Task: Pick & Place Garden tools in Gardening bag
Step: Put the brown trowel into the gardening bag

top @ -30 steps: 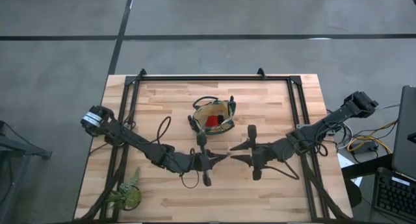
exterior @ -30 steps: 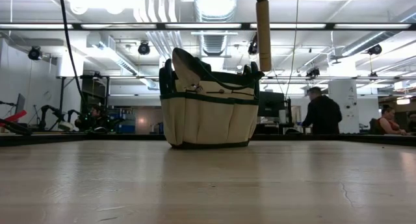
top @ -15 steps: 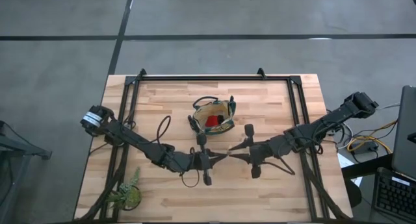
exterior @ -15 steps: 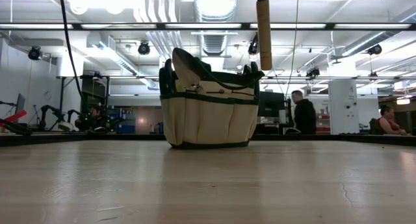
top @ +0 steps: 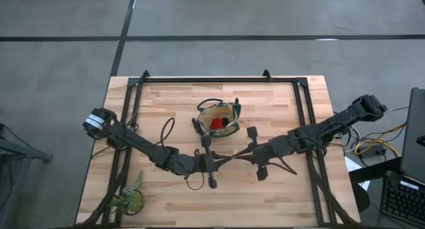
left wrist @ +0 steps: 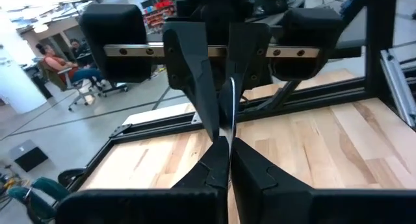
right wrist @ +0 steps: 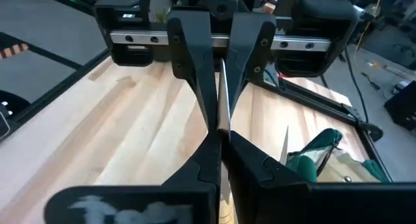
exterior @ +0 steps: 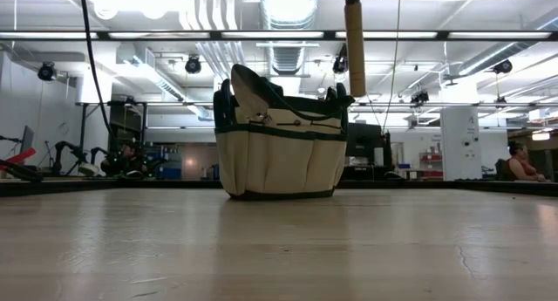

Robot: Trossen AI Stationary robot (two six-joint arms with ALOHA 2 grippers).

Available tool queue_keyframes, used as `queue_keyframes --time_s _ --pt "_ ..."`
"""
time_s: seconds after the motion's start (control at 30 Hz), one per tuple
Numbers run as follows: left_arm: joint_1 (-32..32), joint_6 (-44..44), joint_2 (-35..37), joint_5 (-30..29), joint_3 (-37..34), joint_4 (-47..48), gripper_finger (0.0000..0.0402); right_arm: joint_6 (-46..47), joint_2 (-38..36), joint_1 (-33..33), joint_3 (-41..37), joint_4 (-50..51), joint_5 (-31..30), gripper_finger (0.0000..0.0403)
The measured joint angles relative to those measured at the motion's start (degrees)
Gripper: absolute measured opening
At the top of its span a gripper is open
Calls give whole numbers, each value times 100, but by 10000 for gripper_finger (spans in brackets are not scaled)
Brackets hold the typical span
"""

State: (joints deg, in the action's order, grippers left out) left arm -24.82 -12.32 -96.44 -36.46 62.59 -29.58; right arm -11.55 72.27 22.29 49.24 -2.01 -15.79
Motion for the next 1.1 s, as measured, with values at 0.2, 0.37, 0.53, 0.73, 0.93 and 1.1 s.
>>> queue_keyframes --time_s 0.2,0.37,0.53,0.73,0.93,1.1 --pt "-1 205 0 -985 2 -42 44 -87 0 -82 -22 -32 -400 8" --pt "-12 248 5 -1147 14 -93 92 -245 10 -130 -223 8 -898 7" --pt "-20 257 88 -1163 15 -60 121 -475 -22 -166 -834 -894 -1040 7" --pt "-31 348 136 -1157 15 -46 126 -833 -50 -212 -1488 -2020 -1155 7" --pt "-35 348 144 -1152 13 -46 126 -1290 -66 -375 -1823 -2716 -1213 8" --pt "-35 359 144 -1144 13 -42 126 -1456 -63 -660 -1909 -2964 -1290 8"
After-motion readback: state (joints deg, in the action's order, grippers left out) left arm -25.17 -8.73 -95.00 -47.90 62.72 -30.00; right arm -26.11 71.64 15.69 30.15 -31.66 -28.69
